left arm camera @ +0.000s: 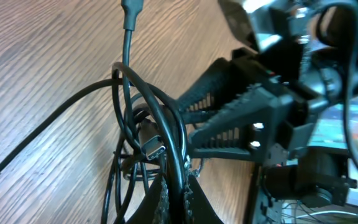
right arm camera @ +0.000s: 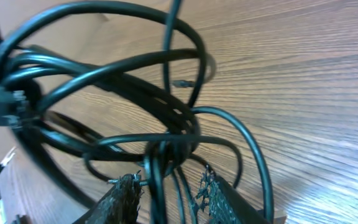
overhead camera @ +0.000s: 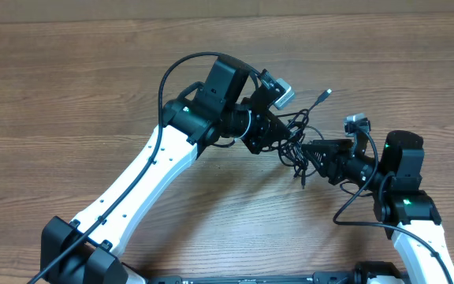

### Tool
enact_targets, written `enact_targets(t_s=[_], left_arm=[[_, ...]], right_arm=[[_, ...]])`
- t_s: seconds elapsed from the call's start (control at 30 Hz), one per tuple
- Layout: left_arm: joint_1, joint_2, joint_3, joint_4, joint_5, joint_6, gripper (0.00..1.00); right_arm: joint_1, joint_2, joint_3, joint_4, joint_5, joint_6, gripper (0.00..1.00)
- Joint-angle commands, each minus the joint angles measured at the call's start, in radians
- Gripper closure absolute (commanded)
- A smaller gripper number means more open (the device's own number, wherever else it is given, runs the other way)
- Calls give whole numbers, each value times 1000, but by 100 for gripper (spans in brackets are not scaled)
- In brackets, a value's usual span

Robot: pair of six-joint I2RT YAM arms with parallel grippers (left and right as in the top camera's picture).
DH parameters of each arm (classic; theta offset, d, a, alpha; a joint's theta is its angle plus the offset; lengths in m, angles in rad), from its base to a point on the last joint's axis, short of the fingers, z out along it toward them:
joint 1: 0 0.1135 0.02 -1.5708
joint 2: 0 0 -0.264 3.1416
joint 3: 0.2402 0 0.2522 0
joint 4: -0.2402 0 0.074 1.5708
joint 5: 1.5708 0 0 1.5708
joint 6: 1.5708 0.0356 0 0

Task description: Untangle cables

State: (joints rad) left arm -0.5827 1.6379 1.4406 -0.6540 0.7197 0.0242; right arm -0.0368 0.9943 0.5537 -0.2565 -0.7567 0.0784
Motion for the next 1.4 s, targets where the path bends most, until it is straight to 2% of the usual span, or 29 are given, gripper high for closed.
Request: enact_targets(t_s=[0.0,0.2,0.4,0.73,0.97,1.13,1.37], left_arm=[[0,-23,17,26,107,-10,96],[0,-23,17,87,116,-55,96],[0,-23,17,97,59,-75,96],[-1,-23,17,106,84,-100,96],[-1,-23,17,97,26,-99,96],[-1,-23,16,43,-102,-100,96],[-2,-23,15,2,-97,-99,96]], right_arm=[[6,8,16,0,42,-10,63],[9,28,16,0,41,-10,63],[9,32,16,0,37,-10,64],[9,32,16,22,-14,-9,96],[9,32,16,41,-59,0,96],[8,32,16,72,-150,3,96],[8,32,16,130,-214,52,96]])
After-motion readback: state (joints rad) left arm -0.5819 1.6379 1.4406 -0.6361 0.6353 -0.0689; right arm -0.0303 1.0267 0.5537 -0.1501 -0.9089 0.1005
